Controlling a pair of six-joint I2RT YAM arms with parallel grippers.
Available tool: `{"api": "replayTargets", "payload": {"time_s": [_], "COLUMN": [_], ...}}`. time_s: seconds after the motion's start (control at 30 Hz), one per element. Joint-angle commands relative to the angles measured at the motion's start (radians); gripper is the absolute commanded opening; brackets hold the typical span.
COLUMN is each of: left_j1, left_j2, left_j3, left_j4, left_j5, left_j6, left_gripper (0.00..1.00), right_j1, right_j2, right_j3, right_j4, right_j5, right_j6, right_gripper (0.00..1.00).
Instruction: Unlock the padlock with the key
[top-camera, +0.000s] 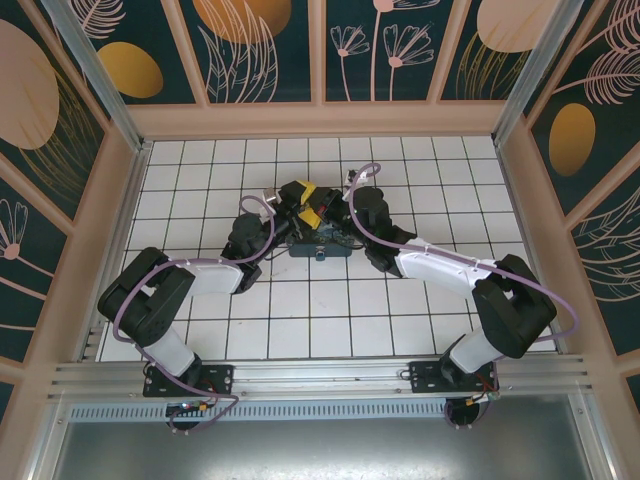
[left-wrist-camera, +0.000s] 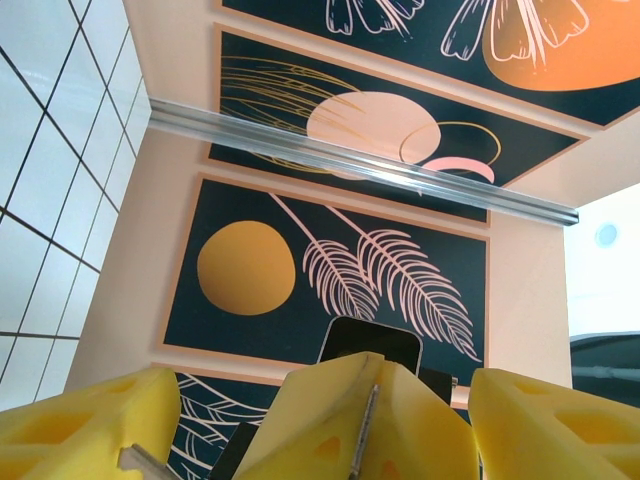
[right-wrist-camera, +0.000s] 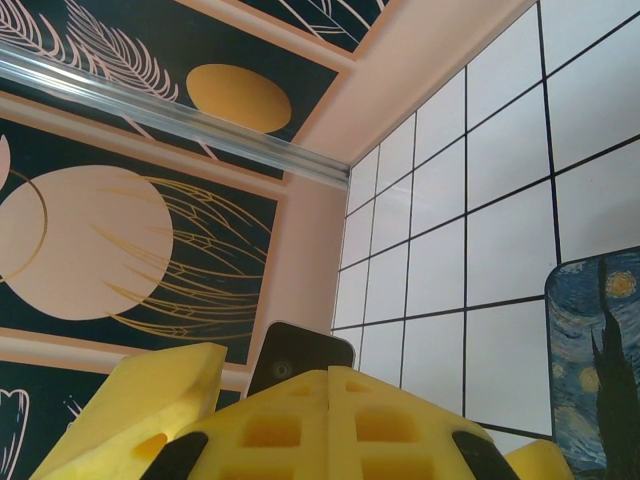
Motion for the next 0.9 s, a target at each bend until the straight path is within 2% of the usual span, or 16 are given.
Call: {"api": "replayTargets", "payload": {"time_s": [0.0,0.27,0.87], "left_j1": [-0.007,-0.007,-0.007], "left_j2": [-0.015,-0.015,-0.009], "left_j3": [0.02,0.019,0.01], "left_j4": [0.032,0.028,0.015], "left_j5": [0.005,0.006,-0.005], "left_j6": [0.012,0.016,0.028], "left_gripper": [0.77,0.78,0.69], "right_j1": [0.01,0.009,-0.036], "right_j2": [-0.001,-0.013,-0.116], "right_j3": [0.041,0.012,-0.13], "right_j4": [0.067,0.061,0.075], "right_j5": [-0.023,-0.013,0.02], "right_j6": [0.018,0.017,0.027], "right_gripper": [0.0,0.0,0.0]}}
